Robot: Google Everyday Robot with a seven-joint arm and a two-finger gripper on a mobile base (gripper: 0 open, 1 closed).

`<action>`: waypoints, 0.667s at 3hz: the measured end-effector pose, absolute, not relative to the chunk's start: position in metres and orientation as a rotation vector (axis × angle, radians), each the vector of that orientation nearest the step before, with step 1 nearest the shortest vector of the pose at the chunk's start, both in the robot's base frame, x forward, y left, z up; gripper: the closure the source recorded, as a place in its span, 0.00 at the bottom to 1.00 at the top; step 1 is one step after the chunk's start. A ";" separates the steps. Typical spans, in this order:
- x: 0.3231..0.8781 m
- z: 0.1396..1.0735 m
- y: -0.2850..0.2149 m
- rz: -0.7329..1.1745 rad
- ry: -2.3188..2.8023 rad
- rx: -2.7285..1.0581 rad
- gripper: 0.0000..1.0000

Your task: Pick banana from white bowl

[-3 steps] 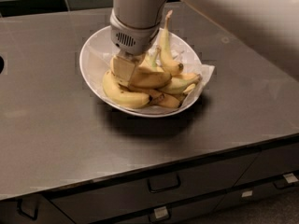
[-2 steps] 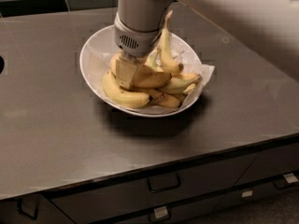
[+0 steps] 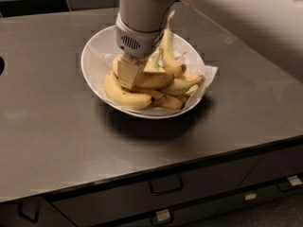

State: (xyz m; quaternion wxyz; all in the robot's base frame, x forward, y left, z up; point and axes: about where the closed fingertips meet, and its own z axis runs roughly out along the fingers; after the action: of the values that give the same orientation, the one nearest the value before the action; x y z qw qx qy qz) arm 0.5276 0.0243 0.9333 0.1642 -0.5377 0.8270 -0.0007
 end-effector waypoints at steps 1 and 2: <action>0.523 0.946 0.018 0.028 2.304 -1.512 1.00; 0.515 0.958 0.007 0.117 2.182 -1.500 1.00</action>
Offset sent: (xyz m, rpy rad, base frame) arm -0.0211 -0.0359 0.0470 0.3305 -0.2099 0.2241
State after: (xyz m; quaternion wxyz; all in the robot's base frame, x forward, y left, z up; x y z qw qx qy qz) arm 0.5146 0.0066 0.9582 0.2429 -0.5489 0.7986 0.0428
